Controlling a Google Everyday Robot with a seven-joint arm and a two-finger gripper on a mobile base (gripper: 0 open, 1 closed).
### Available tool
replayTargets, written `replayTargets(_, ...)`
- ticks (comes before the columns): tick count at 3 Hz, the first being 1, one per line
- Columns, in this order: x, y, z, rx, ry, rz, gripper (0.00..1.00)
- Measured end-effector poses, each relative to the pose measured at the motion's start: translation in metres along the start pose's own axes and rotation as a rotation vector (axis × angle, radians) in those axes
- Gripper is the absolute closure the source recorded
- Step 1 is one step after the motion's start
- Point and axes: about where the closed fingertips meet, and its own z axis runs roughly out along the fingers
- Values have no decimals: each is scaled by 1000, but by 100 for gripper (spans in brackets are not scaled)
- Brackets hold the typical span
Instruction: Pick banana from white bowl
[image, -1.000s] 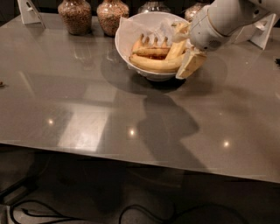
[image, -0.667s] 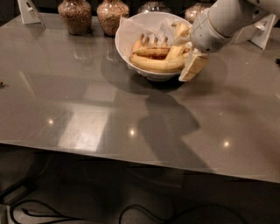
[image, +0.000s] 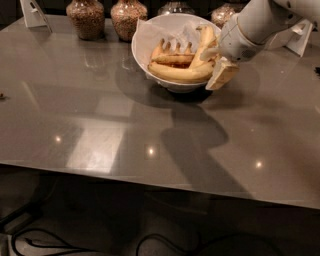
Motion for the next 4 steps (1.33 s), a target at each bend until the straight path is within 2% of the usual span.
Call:
replayTargets(1, 4, -8, 7, 13, 8, -4, 43)
replayTargets(2, 3, -18, 14, 30, 5, -11, 53)
replayTargets(3, 1, -24, 19, 33, 3, -24, 70)
replayTargets(4, -3, -27, 14, 14, 10, -45, 94)
